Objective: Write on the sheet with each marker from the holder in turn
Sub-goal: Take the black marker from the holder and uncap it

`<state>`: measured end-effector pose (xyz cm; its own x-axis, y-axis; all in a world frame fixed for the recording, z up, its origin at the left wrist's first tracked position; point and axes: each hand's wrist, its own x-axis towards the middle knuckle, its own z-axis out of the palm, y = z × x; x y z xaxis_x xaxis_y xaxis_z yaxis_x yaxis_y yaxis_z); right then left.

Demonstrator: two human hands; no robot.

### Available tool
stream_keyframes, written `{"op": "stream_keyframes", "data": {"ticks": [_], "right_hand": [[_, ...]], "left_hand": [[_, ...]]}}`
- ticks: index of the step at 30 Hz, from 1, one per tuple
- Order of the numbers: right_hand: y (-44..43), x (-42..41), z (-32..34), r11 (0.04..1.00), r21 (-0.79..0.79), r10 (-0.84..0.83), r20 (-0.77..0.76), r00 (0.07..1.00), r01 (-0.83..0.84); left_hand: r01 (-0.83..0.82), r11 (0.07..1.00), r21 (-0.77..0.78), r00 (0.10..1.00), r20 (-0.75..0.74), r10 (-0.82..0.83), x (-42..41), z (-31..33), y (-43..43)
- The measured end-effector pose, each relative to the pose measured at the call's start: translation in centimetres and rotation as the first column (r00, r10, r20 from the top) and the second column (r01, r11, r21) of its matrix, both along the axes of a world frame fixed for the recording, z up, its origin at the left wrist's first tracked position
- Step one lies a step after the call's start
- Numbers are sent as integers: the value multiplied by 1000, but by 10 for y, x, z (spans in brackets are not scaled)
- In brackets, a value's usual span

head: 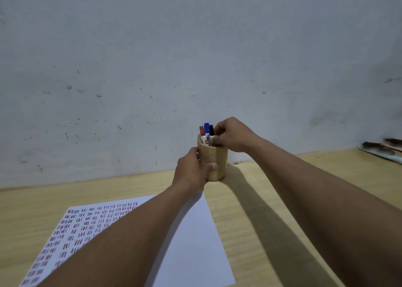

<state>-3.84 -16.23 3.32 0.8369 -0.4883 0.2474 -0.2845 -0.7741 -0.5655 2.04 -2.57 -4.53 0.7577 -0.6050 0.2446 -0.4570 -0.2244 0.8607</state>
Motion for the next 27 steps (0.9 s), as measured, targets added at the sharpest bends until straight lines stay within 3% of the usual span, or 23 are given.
{"op": "stream_keyframes", "data": {"ticks": [4, 13, 18, 23, 27], "right_hand": [[3, -8, 7, 1000, 13, -20, 24, 1000, 19], [39, -46, 56, 988, 151, -14, 273, 962, -29], [78, -60, 68, 958, 248, 49, 352, 935, -144], [117, -75, 66, 987, 120, 71, 286, 956, -109], [140, -84, 62, 994, -52, 99, 187, 977, -91]], "left_hand": [[0, 1000, 14, 1000, 3, 0, -4, 2, 1], [-57, 996, 73, 998, 28, 55, -25, 34, 23], [-117, 993, -34, 990, 80, 119, -36, 65, 58], [-207, 952, -226, 976, 23, 218, -50, 96, 102], [-148, 917, -371, 989, -50, 140, -59, 111, 135]]}}
